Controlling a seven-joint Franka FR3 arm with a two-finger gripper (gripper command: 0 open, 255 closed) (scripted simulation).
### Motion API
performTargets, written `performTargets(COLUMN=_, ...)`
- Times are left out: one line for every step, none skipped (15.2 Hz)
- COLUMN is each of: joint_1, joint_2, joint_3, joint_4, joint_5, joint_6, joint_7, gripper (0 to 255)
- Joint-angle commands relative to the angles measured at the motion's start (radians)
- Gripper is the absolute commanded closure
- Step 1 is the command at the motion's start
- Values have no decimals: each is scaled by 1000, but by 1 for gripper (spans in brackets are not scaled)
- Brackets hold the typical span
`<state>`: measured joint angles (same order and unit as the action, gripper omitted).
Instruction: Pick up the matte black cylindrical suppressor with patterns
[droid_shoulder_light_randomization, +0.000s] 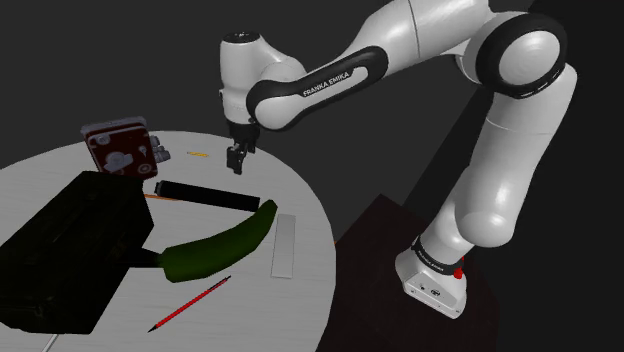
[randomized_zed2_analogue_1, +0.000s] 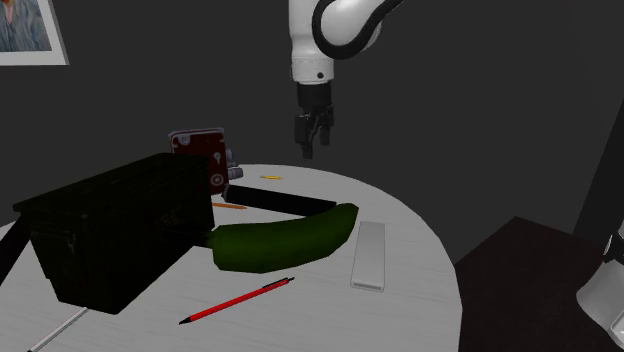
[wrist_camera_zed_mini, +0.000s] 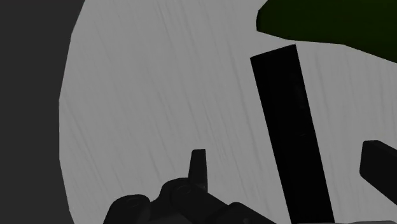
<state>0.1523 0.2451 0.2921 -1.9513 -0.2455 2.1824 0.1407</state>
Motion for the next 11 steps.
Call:
performTargets(joint_1=24, joint_2=91, joint_3=-2, joint_4=83, joint_5=-40, joint_6=-6, joint_7=20, gripper=0)
performTargets(joint_1=37, joint_2=131, joint_3=-3, joint_4=120, joint_5=-56, joint_6=-10, joint_7=28, gripper=0)
performTargets(joint_1=51, joint_2=170, joint_3=-6, joint_4=158, joint_5=-72, joint_6=-14, joint_7=35, gripper=0)
performTargets(joint_1=65, joint_2=210, joint_3=-9, joint_4=197, joint_5=-86, joint_6=-19, joint_7=41, gripper=0)
performTargets(joint_1=80, joint_2=251, joint_3=-12, joint_4=238, joint_5=-100, joint_6=-26, joint_7=45, gripper=0)
performTargets(joint_1=95, joint_2=291, joint_3=-15, joint_4=281, joint_5=-113, joint_6=-33, joint_7=49, gripper=0)
performTargets(joint_1=110, joint_2=332, joint_3=-19, joint_4=325, joint_5=-125, joint_6=-42, joint_7=51, gripper=0)
performTargets(joint_1=125, joint_2=374, joint_3=-23, joint_4=371, joint_5=-136, joint_6=-51, joint_7=52, gripper=0)
performTargets(joint_1=141, joint_2=416, joint_3=-26, joint_4=420, joint_5=-146, joint_6=-62, joint_7=52, gripper=0)
performTargets(joint_1=157, joint_2=459, joint_3=-31, joint_4=471, joint_5=-155, joint_6=-74, joint_7=50, gripper=0)
performTargets(joint_1=167, joint_2=486, joint_3=-33, joint_4=504, joint_5=-160, joint_6=-82, joint_7=48, gripper=0)
